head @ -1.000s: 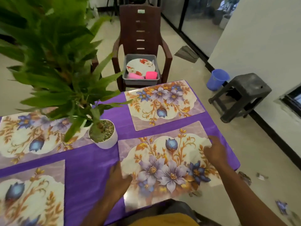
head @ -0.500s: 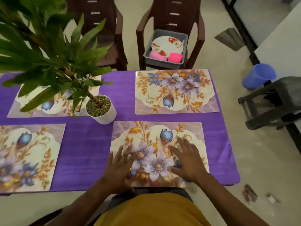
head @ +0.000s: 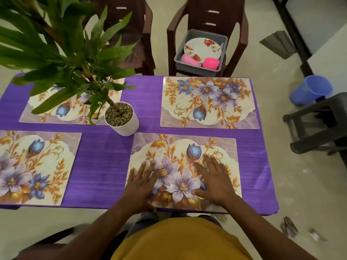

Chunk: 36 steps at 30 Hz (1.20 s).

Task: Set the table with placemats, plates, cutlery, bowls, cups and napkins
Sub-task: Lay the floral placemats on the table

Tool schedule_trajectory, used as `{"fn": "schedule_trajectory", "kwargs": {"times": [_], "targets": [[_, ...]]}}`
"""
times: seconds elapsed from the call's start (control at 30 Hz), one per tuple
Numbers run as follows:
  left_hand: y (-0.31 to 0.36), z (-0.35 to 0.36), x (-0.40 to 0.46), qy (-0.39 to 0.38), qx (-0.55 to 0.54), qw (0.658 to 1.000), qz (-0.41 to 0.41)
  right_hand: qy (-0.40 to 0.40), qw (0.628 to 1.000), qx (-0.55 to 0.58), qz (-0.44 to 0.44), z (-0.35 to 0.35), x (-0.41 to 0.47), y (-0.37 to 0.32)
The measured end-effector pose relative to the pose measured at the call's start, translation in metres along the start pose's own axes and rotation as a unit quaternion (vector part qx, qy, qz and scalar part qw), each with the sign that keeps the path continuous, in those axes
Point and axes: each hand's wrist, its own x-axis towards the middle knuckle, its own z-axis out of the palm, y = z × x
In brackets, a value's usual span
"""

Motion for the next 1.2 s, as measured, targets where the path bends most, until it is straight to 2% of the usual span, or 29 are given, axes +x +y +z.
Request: {"fn": "schedule_trajectory", "kwargs": {"times": [0.97, 1.2], "targets": [[0.011, 0.007, 0.007, -0.019, 0.018, 1.000, -0.008, -0.017, 1.000, 0.002, 0.014, -0.013, -0.006, 0.005], [0.013, 0.010, 0.008, -0.024, 0.007, 1.000, -0.016, -0.066, 0.998, -0.002, -0.004, -0.025, -0.013, -0.009]]}}
